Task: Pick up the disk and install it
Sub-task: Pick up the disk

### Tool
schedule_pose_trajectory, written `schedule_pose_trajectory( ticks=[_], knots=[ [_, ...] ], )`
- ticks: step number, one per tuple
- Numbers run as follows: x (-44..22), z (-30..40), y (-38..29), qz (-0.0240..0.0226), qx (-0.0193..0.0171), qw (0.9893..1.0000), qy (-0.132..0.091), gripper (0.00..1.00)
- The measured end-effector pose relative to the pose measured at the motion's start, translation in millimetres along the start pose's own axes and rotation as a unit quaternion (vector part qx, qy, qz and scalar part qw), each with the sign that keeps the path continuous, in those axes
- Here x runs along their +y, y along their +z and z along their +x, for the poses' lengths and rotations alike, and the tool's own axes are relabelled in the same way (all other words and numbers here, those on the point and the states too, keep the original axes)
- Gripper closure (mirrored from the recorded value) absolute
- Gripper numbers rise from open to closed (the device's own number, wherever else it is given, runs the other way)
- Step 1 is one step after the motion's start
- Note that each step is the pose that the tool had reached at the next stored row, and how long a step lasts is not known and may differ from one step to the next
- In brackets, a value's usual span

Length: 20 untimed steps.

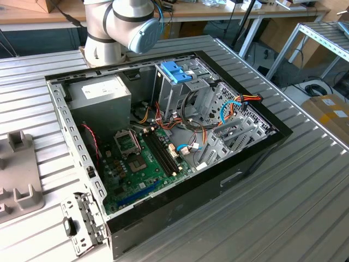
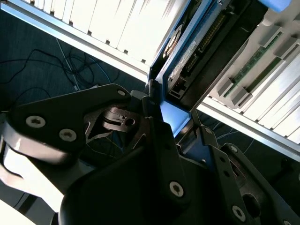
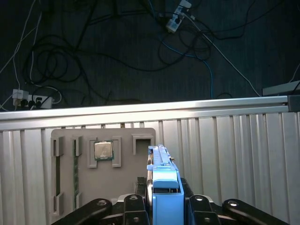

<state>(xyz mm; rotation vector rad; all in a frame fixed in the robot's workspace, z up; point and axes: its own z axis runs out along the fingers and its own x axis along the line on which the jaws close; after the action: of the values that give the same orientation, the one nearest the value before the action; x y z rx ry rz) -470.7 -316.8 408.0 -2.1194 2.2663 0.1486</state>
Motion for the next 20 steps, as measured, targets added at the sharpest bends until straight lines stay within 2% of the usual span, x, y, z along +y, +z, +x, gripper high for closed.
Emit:
schedule_pose_trajectory(
  ticks=[20],
  knots=[
    [0.5,-1.1,-11.7,0.0,0.0,1.0,0.0,0.63]
  ],
)
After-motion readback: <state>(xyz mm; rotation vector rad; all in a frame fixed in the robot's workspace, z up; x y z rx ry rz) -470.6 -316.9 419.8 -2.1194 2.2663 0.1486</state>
